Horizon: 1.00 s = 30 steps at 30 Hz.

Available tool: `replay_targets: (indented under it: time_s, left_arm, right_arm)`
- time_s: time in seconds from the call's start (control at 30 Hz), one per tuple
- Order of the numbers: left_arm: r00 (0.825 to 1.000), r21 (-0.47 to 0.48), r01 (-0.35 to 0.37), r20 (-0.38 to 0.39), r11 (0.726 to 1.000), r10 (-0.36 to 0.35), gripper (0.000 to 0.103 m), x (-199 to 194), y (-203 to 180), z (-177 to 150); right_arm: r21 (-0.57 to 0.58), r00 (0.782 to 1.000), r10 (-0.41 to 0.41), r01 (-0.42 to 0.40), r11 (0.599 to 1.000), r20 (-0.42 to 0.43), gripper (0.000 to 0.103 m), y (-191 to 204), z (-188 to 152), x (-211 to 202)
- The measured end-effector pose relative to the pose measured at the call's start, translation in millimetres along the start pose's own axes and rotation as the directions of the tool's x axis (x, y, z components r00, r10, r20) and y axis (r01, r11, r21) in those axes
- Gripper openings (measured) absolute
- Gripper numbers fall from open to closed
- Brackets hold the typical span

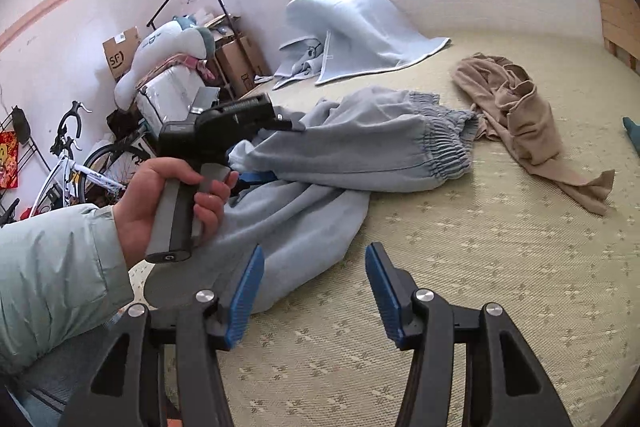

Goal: Fold clothes

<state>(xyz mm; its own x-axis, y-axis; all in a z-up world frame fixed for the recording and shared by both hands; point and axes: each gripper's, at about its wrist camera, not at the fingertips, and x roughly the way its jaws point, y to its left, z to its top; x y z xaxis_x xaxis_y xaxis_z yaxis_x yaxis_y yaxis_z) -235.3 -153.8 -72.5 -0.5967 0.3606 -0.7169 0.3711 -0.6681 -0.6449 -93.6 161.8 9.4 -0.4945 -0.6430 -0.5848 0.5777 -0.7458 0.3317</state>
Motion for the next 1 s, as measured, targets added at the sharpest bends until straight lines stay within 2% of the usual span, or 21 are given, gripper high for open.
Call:
replay_targets:
  time_s: [0.03, 0.23, 0.33, 0.53, 0.63, 0.87, 1.0]
  left_arm:
    - [1.0, -0.012, -0.013, 0.004, 1.0, 0.013, 0.062, -0.6, 2.5, 0.3]
    - [1.0, -0.032, -0.014, 0.023, 0.999, 0.015, 0.034, -9.0, 5.5, -0.8]
    - [0.999, -0.027, -0.005, 0.042, 1.0, 0.006, 0.024, -14.4, 3.7, -2.9]
    - [0.997, -0.038, 0.038, 0.069, 0.999, -0.035, 0.017, -37.4, 3.9, -5.1]
    - [0.995, -0.033, 0.037, 0.092, 0.999, -0.034, 0.015, -57.7, 8.0, -11.5]
    - [0.987, -0.098, 0.024, 0.161, 0.995, -0.008, 0.012, -109.9, 35.0, -19.5]
    - [0.977, -0.151, -0.031, 0.206, 0.988, 0.062, 0.01, -139.0, 63.0, -18.9]
  right_arm:
    - [0.004, 1.0, -0.006, 0.006, 1.0, 0.003, 0.056, -2.3, 0.3, -0.5]
    - [0.048, 0.999, -0.048, 0.048, 0.998, 0.014, 0.056, -17.9, 3.1, 0.6]
    - [0.07, 0.997, -0.08, 0.079, 0.994, 0.014, 0.056, -27.8, 4.4, 3.4]
    - [0.1, 0.993, -0.12, 0.119, 0.988, 0.007, 0.057, -50.3, 11.0, 9.9]
    - [0.114, 0.993, -0.12, 0.119, 0.986, -0.002, 0.058, -62.5, 17.9, 16.7]
    - [0.121, 0.997, -0.073, 0.077, 0.99, -0.037, 0.058, -76.0, 31.8, 35.7]
    - [0.084, 0.998, -0.015, 0.02, 0.996, -0.064, 0.058, -67.9, 39.1, 49.2]
